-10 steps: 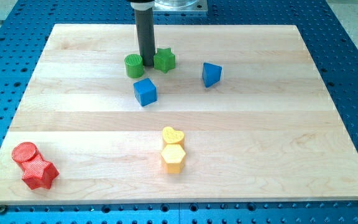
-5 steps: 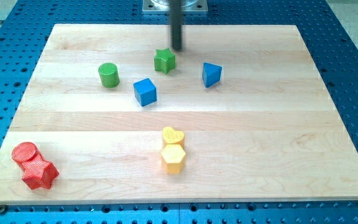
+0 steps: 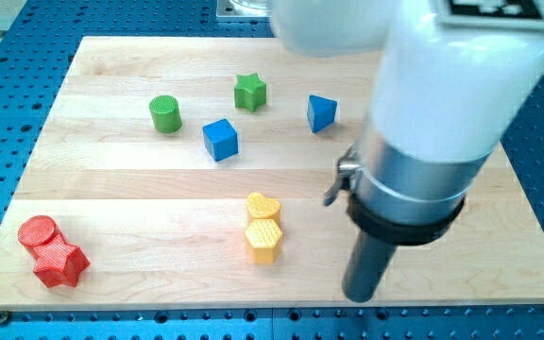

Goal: Put the yellow blocks diagonal to each other

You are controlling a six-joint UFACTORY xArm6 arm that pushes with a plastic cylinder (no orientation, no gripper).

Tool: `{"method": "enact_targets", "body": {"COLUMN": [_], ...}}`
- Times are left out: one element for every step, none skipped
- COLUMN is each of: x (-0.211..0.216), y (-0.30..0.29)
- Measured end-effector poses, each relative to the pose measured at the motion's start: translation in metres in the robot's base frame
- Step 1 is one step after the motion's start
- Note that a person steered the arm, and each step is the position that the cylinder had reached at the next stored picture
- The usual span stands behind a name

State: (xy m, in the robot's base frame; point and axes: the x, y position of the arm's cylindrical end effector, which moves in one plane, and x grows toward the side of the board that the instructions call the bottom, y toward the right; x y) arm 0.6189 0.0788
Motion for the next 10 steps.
{"method": "enact_targets", "body": {"x": [0.000, -0.001, -0.002, -0.013, -0.041, -0.070, -0.079, -0.077, -0.086, -0.119], "y": [-0.071, -0.143, -0.136, -0.092, -0.084, -0.068, -0.078, -0.148, -0.175, -0.167]}}
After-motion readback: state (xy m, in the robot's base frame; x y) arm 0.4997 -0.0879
